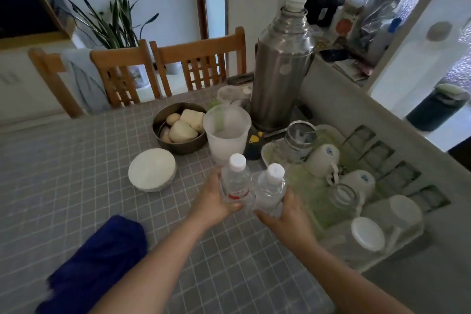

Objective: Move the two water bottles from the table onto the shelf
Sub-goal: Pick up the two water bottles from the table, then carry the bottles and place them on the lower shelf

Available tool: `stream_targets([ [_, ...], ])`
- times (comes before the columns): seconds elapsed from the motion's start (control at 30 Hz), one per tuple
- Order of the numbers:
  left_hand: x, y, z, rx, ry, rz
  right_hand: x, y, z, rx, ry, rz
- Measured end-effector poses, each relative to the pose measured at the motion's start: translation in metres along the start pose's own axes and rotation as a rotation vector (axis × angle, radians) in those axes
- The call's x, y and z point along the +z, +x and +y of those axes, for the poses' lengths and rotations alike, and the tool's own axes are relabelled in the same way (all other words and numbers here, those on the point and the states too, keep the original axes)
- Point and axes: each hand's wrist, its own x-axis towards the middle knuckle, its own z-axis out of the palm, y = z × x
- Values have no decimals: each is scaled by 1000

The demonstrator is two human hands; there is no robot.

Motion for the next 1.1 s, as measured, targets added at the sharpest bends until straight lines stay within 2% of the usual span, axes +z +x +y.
stream_targets([
  [0.17,17,11,-6,-4,-56,23,9,15,16,-11,195,-16],
  [0.37,22,8,-6,-57,-140,97,5,14,14,-1,252,1],
  [0.57,4,-8,5,-38,-99,15,-18,0,3,15,253,-6],
  [0.67,-12,-15,20,-43,-152,-28,-37,-7,-9,13,304,18],
  [0.83,-38,-26,60,39,-301,-111,-73,-28,-41,-12,491,76],
  [1.1,-43,-58,156,284,-547,-237,-144,-80,-76,-36,757,284],
])
